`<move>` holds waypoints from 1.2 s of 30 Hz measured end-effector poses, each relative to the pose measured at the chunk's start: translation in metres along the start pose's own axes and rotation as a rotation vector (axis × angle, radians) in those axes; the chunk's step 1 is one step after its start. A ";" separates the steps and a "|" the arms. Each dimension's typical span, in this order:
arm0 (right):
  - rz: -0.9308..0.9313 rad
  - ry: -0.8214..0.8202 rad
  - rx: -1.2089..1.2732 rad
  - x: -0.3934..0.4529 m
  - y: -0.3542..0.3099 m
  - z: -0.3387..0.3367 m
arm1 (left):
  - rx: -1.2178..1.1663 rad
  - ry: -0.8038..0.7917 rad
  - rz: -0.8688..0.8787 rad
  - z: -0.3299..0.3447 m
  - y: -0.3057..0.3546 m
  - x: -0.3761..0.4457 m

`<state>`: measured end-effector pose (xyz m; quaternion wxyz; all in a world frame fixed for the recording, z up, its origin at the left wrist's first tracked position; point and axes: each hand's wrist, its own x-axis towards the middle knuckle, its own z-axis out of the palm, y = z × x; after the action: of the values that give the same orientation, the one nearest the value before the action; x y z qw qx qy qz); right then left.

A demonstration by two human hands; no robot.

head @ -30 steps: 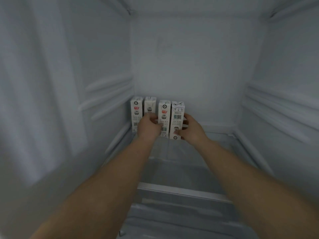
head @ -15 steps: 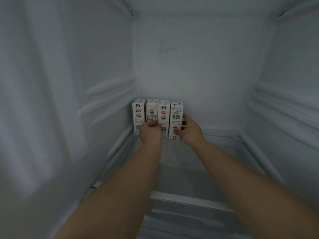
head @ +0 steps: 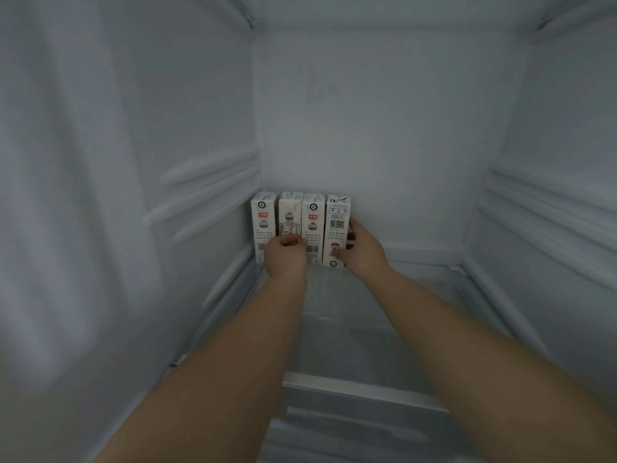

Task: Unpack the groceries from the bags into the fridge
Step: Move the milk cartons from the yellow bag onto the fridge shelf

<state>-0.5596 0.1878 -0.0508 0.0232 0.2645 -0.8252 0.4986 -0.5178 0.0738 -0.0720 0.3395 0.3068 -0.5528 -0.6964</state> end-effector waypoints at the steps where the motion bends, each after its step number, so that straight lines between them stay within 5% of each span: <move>1: 0.013 -0.004 0.006 0.000 0.000 0.000 | 0.012 -0.011 0.005 -0.001 0.000 0.000; 10: 0.150 0.048 0.152 -0.028 -0.011 -0.024 | 0.207 -0.198 0.166 -0.024 0.028 -0.041; 15: 0.047 0.067 -0.044 -0.063 -0.023 -0.043 | 0.443 -0.309 0.348 -0.049 0.043 -0.079; 22: -0.125 -0.031 -0.306 -0.128 -0.037 -0.057 | 0.498 -0.365 0.387 -0.097 0.050 -0.126; 36: 0.042 0.170 -0.670 -0.404 -0.070 -0.084 | 0.534 -0.834 0.548 -0.194 0.002 -0.281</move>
<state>-0.1993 0.3993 -0.0744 0.1674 0.1827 -0.9433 0.2207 -0.1989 0.1930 -0.0941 0.1714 -0.0739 -0.8567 -0.4809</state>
